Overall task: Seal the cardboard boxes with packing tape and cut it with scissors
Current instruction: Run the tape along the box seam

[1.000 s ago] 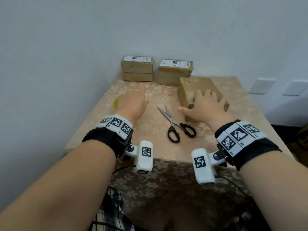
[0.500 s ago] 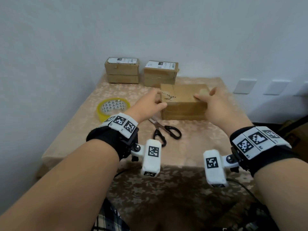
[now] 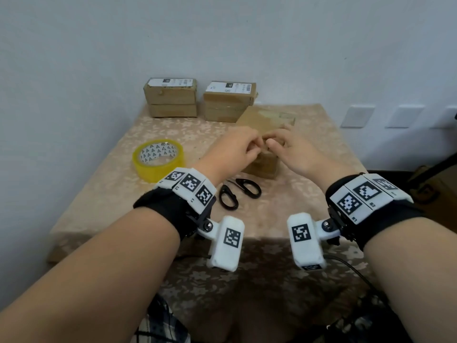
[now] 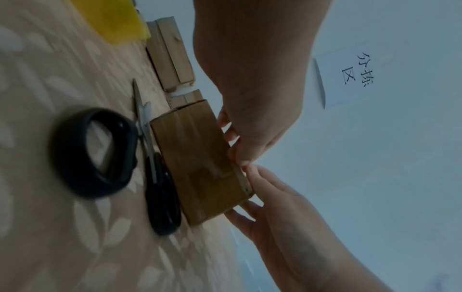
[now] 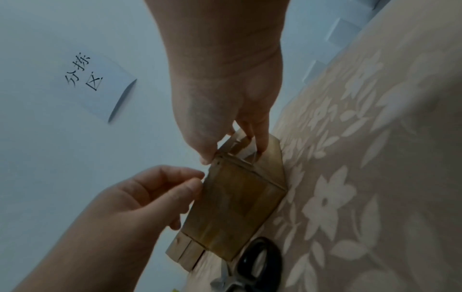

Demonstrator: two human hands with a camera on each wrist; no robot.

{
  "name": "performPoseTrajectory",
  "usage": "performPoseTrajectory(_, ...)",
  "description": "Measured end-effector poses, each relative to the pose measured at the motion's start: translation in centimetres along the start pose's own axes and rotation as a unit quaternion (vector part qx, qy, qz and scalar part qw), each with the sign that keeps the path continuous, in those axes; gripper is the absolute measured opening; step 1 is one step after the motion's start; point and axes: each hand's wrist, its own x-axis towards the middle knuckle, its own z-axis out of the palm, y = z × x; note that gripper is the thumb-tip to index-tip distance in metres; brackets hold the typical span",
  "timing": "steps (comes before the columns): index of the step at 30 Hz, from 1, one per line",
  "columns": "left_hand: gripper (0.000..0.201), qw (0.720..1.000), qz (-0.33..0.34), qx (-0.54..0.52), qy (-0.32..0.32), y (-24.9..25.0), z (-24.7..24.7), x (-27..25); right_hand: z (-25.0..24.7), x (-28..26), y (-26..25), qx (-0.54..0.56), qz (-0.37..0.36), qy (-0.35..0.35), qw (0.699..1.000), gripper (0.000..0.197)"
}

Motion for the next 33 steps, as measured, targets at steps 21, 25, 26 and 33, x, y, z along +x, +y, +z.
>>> performPoseTrajectory(21, 0.021, 0.998, -0.051, 0.021, -0.016, -1.5, -0.3, 0.2, 0.0, 0.9, -2.3, -0.116, 0.064, -0.028, 0.991, 0.024)
performPoseTrajectory(25, 0.027, 0.996, -0.088, 0.02, -0.021, -1.0, -0.2, 0.2, -1.1, -0.1, -2.0, 0.051, 0.051, -0.006, 0.997, 0.013)
performPoseTrajectory(26, 0.025, 0.995, -0.099, 0.015, -0.018, -0.8, -0.1, 0.2, -1.4, -0.3, -1.9, 0.052, 0.04, -0.012, 0.998, 0.015)
performPoseTrajectory(33, 0.027, 0.984, -0.175, 0.04, -0.016, 0.5, 0.6, 0.8, -1.8, -0.5, -1.2, 0.07, 0.013, -0.022, 0.997, 0.02)
